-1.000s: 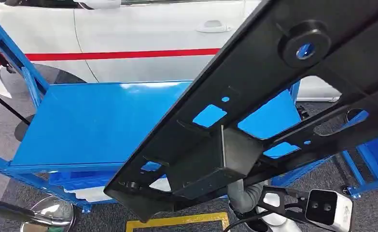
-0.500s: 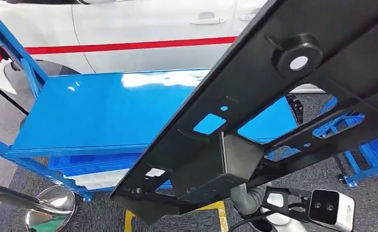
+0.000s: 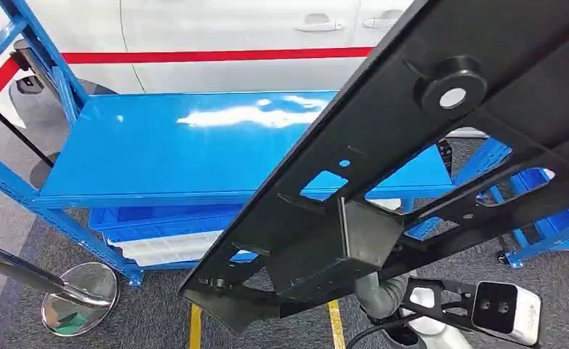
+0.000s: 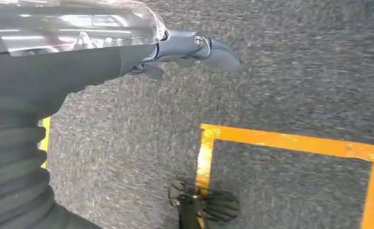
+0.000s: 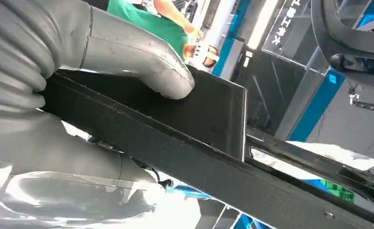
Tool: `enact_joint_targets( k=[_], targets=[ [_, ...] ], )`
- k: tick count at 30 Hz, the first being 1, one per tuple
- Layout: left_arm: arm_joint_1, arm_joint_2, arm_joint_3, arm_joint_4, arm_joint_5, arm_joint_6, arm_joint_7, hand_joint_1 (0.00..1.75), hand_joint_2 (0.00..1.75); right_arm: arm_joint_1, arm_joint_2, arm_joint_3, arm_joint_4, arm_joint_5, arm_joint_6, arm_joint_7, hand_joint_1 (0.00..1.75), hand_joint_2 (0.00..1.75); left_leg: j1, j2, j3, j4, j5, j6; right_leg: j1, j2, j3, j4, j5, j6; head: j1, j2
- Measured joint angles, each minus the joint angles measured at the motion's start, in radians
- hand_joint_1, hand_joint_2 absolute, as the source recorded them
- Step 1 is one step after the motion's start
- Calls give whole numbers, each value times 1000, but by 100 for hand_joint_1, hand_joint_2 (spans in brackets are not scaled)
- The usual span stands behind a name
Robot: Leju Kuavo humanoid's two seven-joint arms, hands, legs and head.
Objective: Take the parts from the cabinet and place them on the table.
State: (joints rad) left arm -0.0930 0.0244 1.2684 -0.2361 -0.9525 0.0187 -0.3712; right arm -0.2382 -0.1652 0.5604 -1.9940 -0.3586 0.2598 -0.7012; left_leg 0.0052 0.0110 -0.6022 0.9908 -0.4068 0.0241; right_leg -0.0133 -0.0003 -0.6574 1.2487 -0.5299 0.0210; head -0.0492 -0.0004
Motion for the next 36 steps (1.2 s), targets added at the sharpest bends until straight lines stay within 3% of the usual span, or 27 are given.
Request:
enact_joint_targets(
  k=[1, 2, 3, 6, 7, 8, 9, 11, 12, 13, 14, 15, 16, 17, 18, 19, 22, 23, 24, 25, 26, 27, 28, 29, 30, 36],
  targets=[
    [0, -1, 0, 0, 0, 0, 0, 0, 175, 0, -1, -1, 0, 0, 0, 0, 171, 175, 0, -1, -13, 8, 6, -2, 0, 0, 57, -80, 31, -3, 0, 0],
    [0, -1, 0, 0, 0, 0, 0, 0, 175, -1, -2, -2, 0, 0, 2, 0, 171, 175, 0, -2, -24, 16, 11, -5, 1, 0, 120, -166, 40, -9, 0, 0],
    [1, -3, 0, 0, 0, 0, 0, 0, 175, -4, -2, -2, 0, -3, 3, 0, 171, 175, -3, -3, -36, 22, 16, -12, 8, 1, 160, -238, 3, -17, 0, 0],
    [1, -5, 0, 0, 4, 0, -1, 0, 175, -10, -5, -2, 0, -16, 18, 0, 171, 175, 1, -2, -38, 16, 40, -29, 15, 1, 147, -239, 23, -26, 0, 0],
    [2, -6, 0, 0, 10, 3, 3, 0, 175, -20, -5, -1, 3, -26, 26, 0, 171, 175, -5, -3, -40, 12, 50, -36, 11, 0, 141, -246, 35, -35, 0, 0],
    [3, -6, 2, 0, 11, 11, 4, 0, 175, -42, -6, 3, 11, -44, 33, 2, 171, 175, 2, -4, -47, 20, 37, -40, 2, -8, 132, -253, 52, -43, 0, 0],
    [5, -9, 2, 0, 11, 18, 6, 0, 175, -67, -5, 11, 21, -59, 34, 9, 171, 175, 1, -5, -64, 53, -20, -44, 2, -4, 116, -255, 65, -52, 0, 0],
    [3, -10, 2, 0, 13, 26, 8, 0, 175, -97, -5, 20, 34, -80, 31, 21, 171, 175, 7, -6, -100, 192, -143, -55, 1, -5, 87, -254, 90, -55, 0, 0],
    [3, -11, 2, 0, 15, 27, 8, 0, 175, -106, -4, 23, 39, -84, 29, 25, 171, 175, 9, -6, -114, 264, -180, -60, 1, -7, 71, -254, 102, -54, 0, 0],
    [4, -13, 2, 0, 19, 29, 8, 0, 175, -114, -4, 30, 45, -90, 27, 30, 171, 175, 11, -6, -118, 319, -187, -64, 1, -8, 54, -253, 115, -52, 0, 0],
    [4, -15, 2, 0, 19, 31, 8, 0, 175, -119, -4, 35, 48, -93, 26, 32, 171, 175, 14, -6, -104, 331, -162, -67, 1, -9, 37, -252, 127, -49, 0, 0],
    [4, -15, 3, 0, 21, 32, 8, 0, 175, -126, -4, 39, 51, -98, 25, 32, 171, 175, 17, -6, -66, 299, -117, -69, 0, -10, 20, -250, 140, -45, 0, 0],
    [3, -16, 3, 0, 21, 33, 8, 0, 175, -132, -4, 44, 53, -103, 25, 32, 171, 175, 19, -6, -14, 236, -82, -70, -1, -11, 5, -247, 150, -42, 0, 0],
    [3, -16, 3, 0, 21, 34, 8, 0, 175, -138, -4, 48, 54, -106, 25, 32, 171, 175, 21, -6, 57, 142, -69, -70, -1, -11, -7, -245, 160, -37, 0, 0],
    [0, -17, 3, 0, 21, 36, 8, 0, 175, -141, -3, 49, 54, -108, 26, 32, 171, 175, 23, -8, 124, 43, -107, -67, 0, -11, -13, -242, 169, -31, 0, 0],
    [-1, -18, 3, 0, 21, 37, 8, 0, 175, -147, -3, 49, 53, -110, 26, 31, 171, 175, 14, -12, 164, -31, -130, -56, 3, -12, -15, -241, 177, -24, 0, 0],
    [1, -21, 3, 0, 21, 41, 11, 0, 175, -154, 0, 52, 55, -112, 31, 29, 171, 175, 7, -15, 144, -14, -111, -33, -1, -14, -9, -257, 207, -4, 0, 0],
    [2, -22, 3, 0, 21, 44, 12, 0, 175, -154, -1, 52, 56, -112, 32, 30, 171, 175, 17, -13, 136, -24, -93, -20, -2, -12, -15, -257, 210, 4, 0, 0],
    [-1, -24, 3, 0, 21, 45, 13, 0, 175, -153, -1, 52, 57, -113, 32, 28, 171, 175, 13, -6, 123, -22, -81, -11, -4, -9, -26, -234, 160, 4, 0, 0],
    [-1, -24, 3, 0, 21, 45, 13, 0, 175, -155, 0, 52, 57, -113, 32, 28, 171, 175, 12, -4, 106, -22, -68, -2, -4, -8, -45, -173, 79, 3, 0, 0],
    [-1, -24, 3, 0, 21, 45, 13, 0, 175, -155, 0, 52, 57, -113, 33, 28, 171, 175, 11, -4, 93, -22, -55, 0, -4, -7, -63, -98, 13, 4, 0, 0],
    [0, -24, 3, 0, 21, 46, 14, 0, 175, -155, 0, 53, 57, -113, 33, 28, 171, 175, 8, -4, 75, -20, -41, 1, -3, -6, -80, -18, -34, 5, 0, 0],
    [0, -24, 3, 0, 21, 47, 14, 0, 175, -155, 0, 53, 58, -113, 34, 28, 171, 175, 5, -4, 57, -18, -29, 1, -3, -5, -89, 49, -51, 6, 0, 0],
    [0, -25, 3, 0, 21, 48, 15, 0, 175, -155, 0, 53, 61, -113, 35, 28, 171, 175, 3, -4, 36, -14, -17, 0, -3, -5, -83, 86, -32, 5, 0, 0],
    [0, -25, 4, 0, 21, 50, 15, 0, 175, -156, 0, 53, 61, -113, 35, 28, 171, 175, 2, -4, 25, -11, -10, -1, -2, -5, -70, 83, -10, 4, 0, 0],
    [0, -26, 4, 0, 22, 50, 15, 0, 175, -156, 0, 53, 62, -113, 35, 28, 171, 175, 2, -4, 21, -10, -9, -1, -2, -5, -64, 80, -3, 3, 0, 0]
  ],
)
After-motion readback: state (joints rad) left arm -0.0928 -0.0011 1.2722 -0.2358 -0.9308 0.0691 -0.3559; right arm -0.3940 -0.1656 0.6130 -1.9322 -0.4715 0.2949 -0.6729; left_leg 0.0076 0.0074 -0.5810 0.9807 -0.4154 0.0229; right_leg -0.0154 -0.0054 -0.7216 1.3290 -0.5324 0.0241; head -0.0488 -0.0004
